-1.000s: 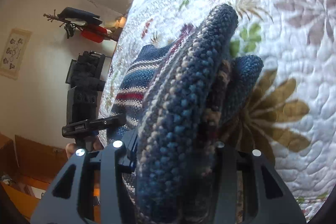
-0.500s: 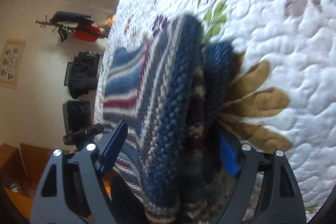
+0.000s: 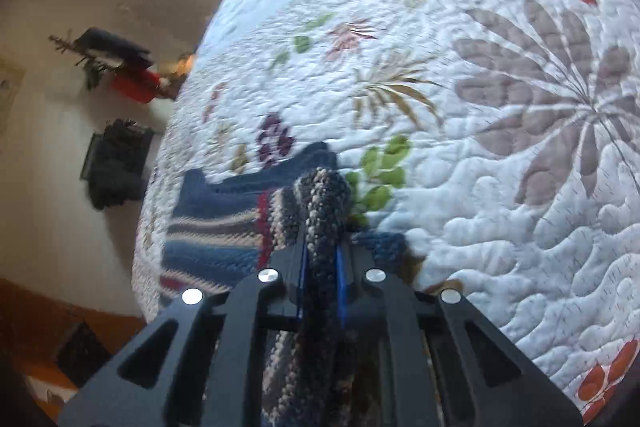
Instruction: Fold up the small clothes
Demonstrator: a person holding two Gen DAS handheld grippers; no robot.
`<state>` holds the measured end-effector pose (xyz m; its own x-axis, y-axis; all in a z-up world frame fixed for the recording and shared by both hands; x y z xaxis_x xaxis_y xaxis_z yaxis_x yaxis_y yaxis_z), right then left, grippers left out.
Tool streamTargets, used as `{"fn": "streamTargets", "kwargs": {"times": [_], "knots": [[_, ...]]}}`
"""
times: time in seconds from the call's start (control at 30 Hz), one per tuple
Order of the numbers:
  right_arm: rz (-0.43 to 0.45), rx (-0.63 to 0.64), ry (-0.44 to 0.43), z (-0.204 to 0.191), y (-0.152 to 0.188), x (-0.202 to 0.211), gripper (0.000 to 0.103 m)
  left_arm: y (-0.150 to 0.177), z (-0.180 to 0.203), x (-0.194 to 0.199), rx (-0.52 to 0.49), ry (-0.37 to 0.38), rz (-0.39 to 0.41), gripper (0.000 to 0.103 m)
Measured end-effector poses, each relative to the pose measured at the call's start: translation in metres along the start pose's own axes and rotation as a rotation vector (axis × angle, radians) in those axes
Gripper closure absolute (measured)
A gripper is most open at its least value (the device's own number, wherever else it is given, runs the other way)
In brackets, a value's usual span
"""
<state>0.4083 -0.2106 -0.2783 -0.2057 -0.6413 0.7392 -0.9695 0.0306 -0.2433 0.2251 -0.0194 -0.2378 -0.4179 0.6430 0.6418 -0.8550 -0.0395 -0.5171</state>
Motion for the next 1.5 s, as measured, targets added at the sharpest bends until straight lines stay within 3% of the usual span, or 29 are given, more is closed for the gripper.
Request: {"fn": "streamTargets", "kwargs": {"times": [0.07, 0.1, 0.17, 0.23, 0.33, 0.4, 0.47, 0.53, 0.57, 0.63, 0.7, 0.77, 0.87, 0.93, 0.97, 1.03, 1.07, 1.13, 1.2, 1.3, 1.37, 1.43, 1.5], "knots": [[-0.02, 0.011, 0.031, 0.003, 0.004, -0.012, 0.088, 0.006, -0.006, -0.008, 0.016, -0.003, -0.01, 0.015], [-0.015, 0.02, 0.025, 0.001, 0.006, -0.01, 0.08, 0.01, -0.009, -0.006, 0.019, -0.007, -0.007, 0.015], [0.045, 0.027, 0.012, -0.007, 0.008, 0.012, 0.07, 0.01, -0.009, -0.005, 0.029, -0.004, -0.001, 0.014], [0.122, 0.084, 0.03, -0.018, 0.016, 0.045, 0.07, 0.01, -0.009, -0.004, 0.041, 0.003, 0.005, 0.014], [0.142, 0.191, -0.055, -0.062, 0.052, 0.081, 0.07, 0.012, -0.01, -0.003, 0.037, -0.004, 0.012, 0.012], [0.093, 0.231, -0.093, -0.08, 0.088, 0.081, 0.072, 0.013, -0.01, -0.005, 0.039, -0.01, 0.017, 0.01], [0.035, 0.261, -0.056, -0.079, 0.111, 0.063, 0.075, 0.015, -0.009, -0.006, 0.033, -0.017, 0.015, 0.008], [-0.007, 0.257, 0.04, -0.052, 0.123, 0.041, 0.088, 0.014, -0.006, -0.008, 0.034, -0.026, 0.009, 0.008], [-0.015, 0.255, 0.074, -0.041, 0.124, 0.034, 0.103, 0.014, -0.006, -0.009, 0.041, -0.022, 0.004, 0.008], [0.002, 0.21, 0.055, -0.031, 0.123, 0.039, 0.103, 0.013, -0.005, -0.01, 0.056, -0.028, -0.001, 0.007], [0.049, 0.253, 0.069, -0.046, 0.125, 0.057, 0.089, 0.012, -0.004, -0.01, 0.069, -0.034, 0.0, 0.005], [0.07, 0.308, 0.063, -0.064, 0.137, 0.07, 0.087, 0.011, -0.003, -0.011, 0.083, -0.031, 0.003, 0.004], [0.023, 0.343, 0.12, -0.062, 0.162, 0.057, 0.086, 0.011, -0.004, -0.013, 0.101, -0.028, 0.013, 0.004], [-0.002, 0.322, 0.18, -0.041, 0.166, 0.043, 0.093, 0.012, -0.006, -0.013, 0.107, -0.026, 0.015, 0.004], [-0.003, 0.312, 0.205, -0.029, 0.166, 0.037, 0.101, 0.012, -0.007, -0.013, 0.111, -0.022, 0.014, 0.004], [0.008, 0.277, 0.199, -0.022, 0.166, 0.038, 0.103, 0.013, -0.007, -0.011, 0.133, -0.024, 0.012, 0.004], [0.021, 0.261, 0.189, -0.026, 0.167, 0.043, 0.1, 0.015, -0.006, -0.008, 0.144, -0.033, 0.01, 0.004], [0.054, 0.302, 0.222, -0.043, 0.171, 0.057, 0.083, 0.019, 0.002, 0.007, 0.141, -0.085, 0.02, 0.004], [0.119, 0.365, 0.292, -0.066, 0.178, 0.079, 0.038, 0.025, 0.019, 0.031, 0.091, -0.151, 0.063, 0.004], [0.254, 0.429, 0.389, -0.098, 0.195, 0.118, 0.012, 0.04, 0.057, 0.079, -0.003, -0.268, 0.175, 0.004], [0.337, 0.453, 0.438, -0.12, 0.211, 0.143, 0.011, 0.049, 0.07, 0.1, -0.035, -0.364, 0.212, 0.004], [0.385, 0.457, 0.462, -0.134, 0.226, 0.159, 0.005, 0.06, 0.078, 0.127, -0.036, -0.514, 0.262, 0.004], [0.418, 0.444, 0.493, -0.146, 0.244, 0.171, 0.003, 0.068, 0.086, 0.142, -0.013, -0.559, 0.277, 0.004]]}}
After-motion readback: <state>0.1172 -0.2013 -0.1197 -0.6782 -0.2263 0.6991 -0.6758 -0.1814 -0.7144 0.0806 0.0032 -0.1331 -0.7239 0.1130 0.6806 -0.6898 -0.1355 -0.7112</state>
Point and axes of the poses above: each gripper's, at about its wrist camera, not at the fingertips, and x roughly against the way its jaws point, z to its right, y to its underside, the point moved 8 cm from there along -x, roughly the way its jaws point, and after that the axes turned 2 degrees about -y, right-handed, at the moved point
